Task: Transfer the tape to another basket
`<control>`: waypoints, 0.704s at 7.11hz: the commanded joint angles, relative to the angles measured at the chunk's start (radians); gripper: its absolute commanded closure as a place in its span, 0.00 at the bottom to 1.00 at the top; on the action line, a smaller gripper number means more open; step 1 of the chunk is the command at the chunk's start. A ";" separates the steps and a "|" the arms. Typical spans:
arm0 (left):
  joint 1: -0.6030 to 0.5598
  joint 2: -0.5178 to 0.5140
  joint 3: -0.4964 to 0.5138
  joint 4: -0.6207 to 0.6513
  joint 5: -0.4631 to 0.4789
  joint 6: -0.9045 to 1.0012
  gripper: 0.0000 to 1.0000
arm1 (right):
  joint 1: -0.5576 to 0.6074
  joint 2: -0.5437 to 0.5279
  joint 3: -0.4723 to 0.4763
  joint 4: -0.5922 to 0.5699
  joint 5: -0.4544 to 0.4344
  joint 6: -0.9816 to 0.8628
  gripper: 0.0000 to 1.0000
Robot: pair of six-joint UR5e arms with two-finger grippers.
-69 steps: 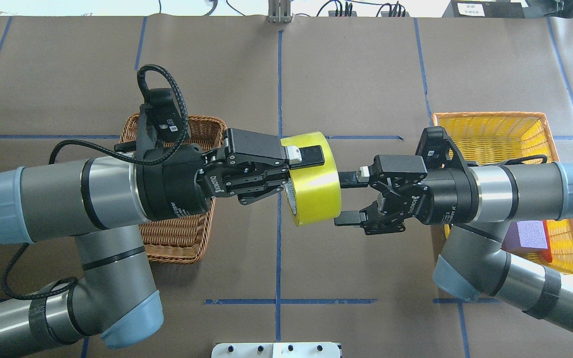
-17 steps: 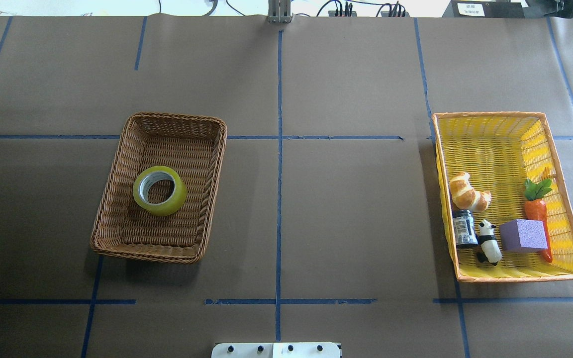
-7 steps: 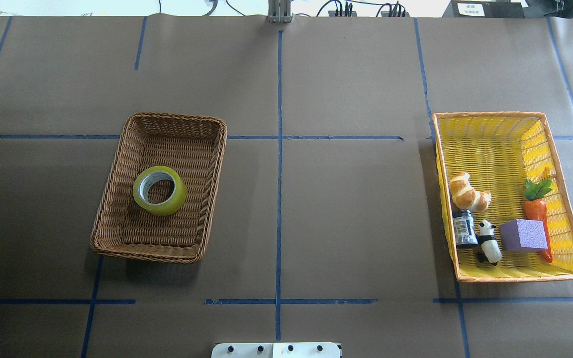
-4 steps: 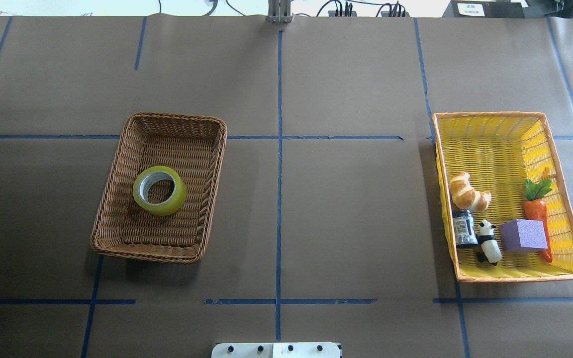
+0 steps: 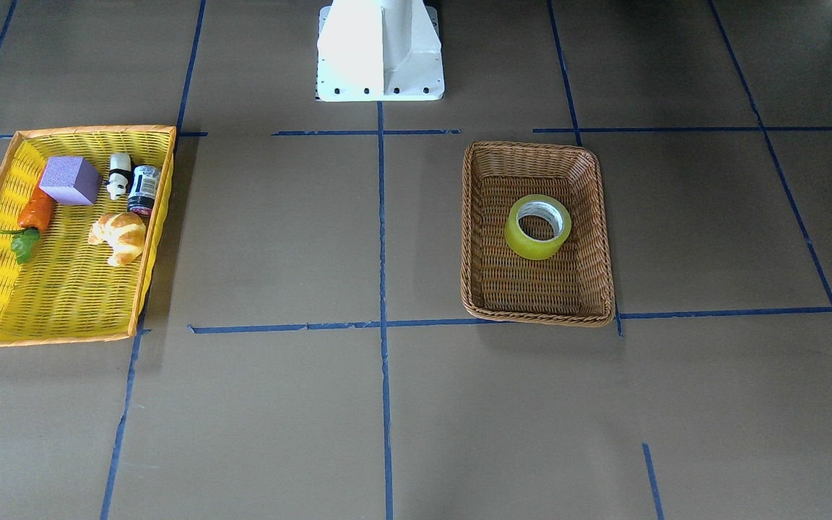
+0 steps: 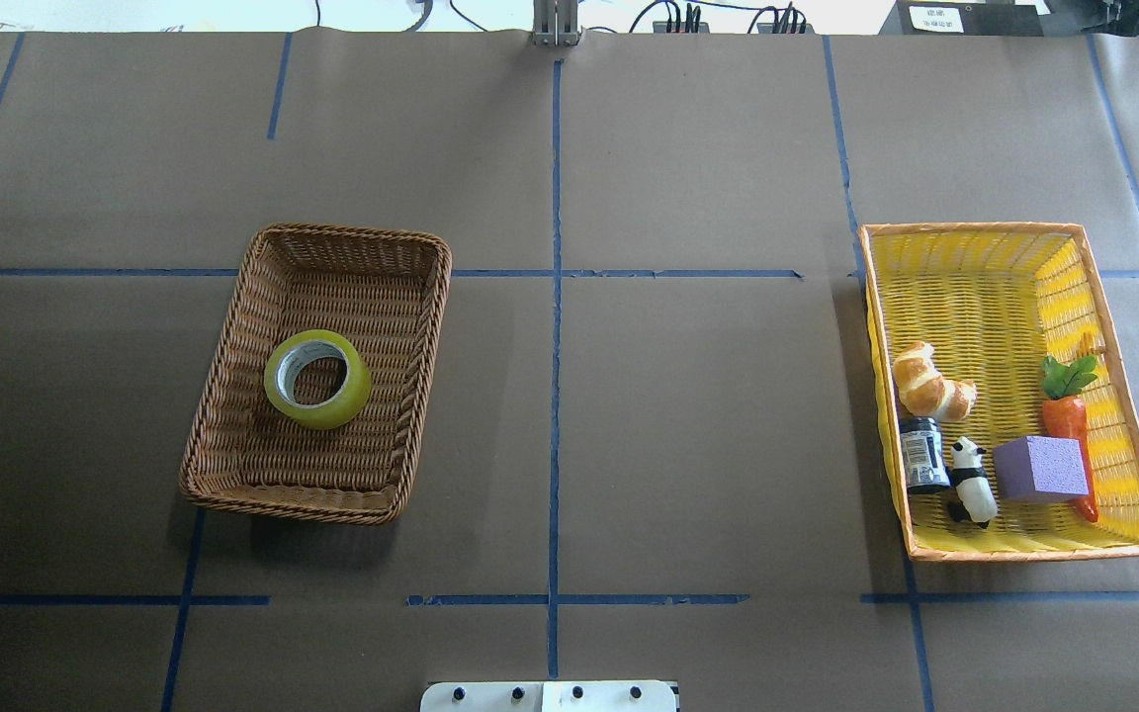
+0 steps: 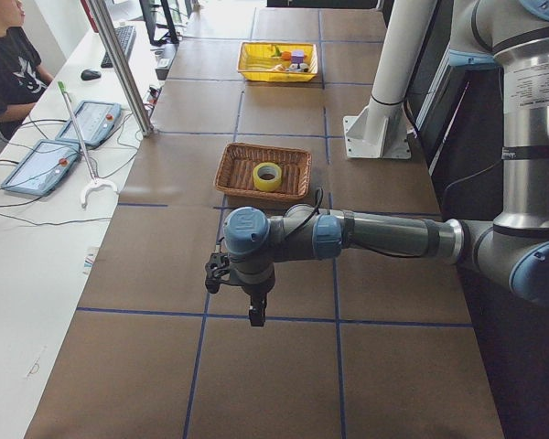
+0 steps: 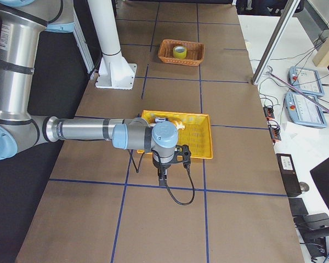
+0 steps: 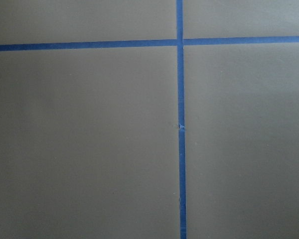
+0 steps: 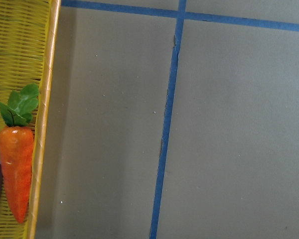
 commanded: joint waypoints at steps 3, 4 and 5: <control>-0.001 -0.015 0.013 -0.007 0.003 -0.001 0.00 | 0.000 0.000 0.001 0.000 0.006 0.003 0.00; -0.001 -0.015 0.010 -0.007 0.004 -0.001 0.00 | 0.000 0.000 0.001 0.000 0.006 0.003 0.00; -0.001 -0.015 0.010 -0.007 0.006 -0.001 0.00 | 0.000 0.000 0.001 0.000 0.008 0.001 0.00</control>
